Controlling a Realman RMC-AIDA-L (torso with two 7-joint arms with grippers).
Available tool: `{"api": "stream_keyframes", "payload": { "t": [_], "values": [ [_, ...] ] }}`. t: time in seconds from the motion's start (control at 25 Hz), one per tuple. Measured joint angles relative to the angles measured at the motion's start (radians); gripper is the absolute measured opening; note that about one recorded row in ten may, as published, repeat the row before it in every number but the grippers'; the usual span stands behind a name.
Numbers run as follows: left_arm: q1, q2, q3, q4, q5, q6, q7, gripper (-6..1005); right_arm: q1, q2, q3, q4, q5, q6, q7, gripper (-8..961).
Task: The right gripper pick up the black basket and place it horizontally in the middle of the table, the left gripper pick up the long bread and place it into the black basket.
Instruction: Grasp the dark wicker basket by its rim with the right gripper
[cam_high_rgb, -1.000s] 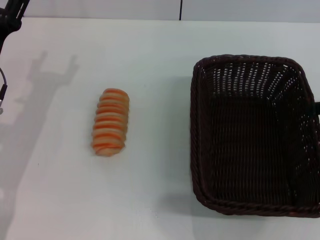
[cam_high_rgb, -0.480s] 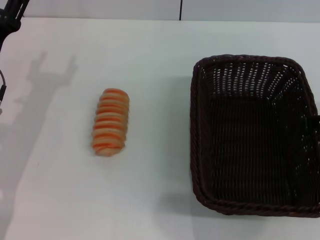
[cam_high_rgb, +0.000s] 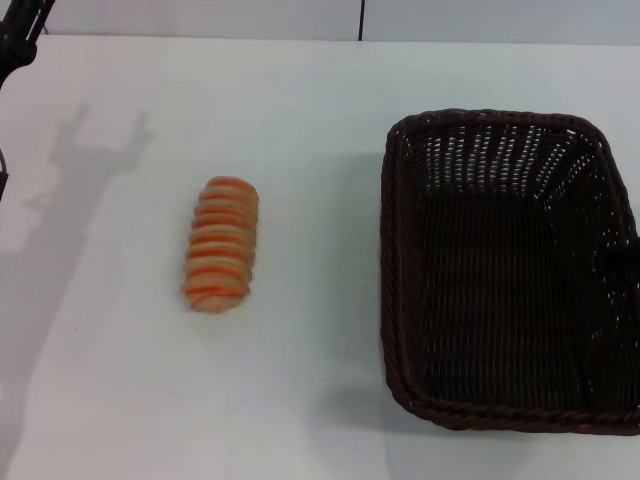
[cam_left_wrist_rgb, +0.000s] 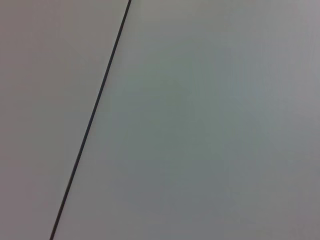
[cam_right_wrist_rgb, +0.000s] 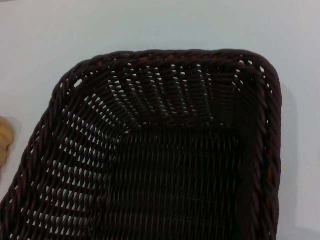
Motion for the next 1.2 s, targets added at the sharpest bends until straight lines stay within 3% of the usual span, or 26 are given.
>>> {"api": "stream_keyframes", "payload": {
  "t": [0.96, 1.16, 1.2],
  "values": [
    [0.003, -0.003, -0.010, -0.010, -0.004, 0.005, -0.003, 861, 0.023, -0.004, -0.014, 0.052, -0.002, -0.028, -0.010, 685],
    [0.004, -0.004, -0.012, -0.012, -0.003, 0.008, -0.007, 861, 0.023, -0.003, -0.015, 0.056, -0.003, -0.027, -0.024, 485],
    [0.004, -0.004, -0.012, -0.013, -0.003, 0.008, -0.008, 861, 0.023, -0.003, -0.015, 0.058, -0.003, -0.029, -0.028, 406]
  ]
}}
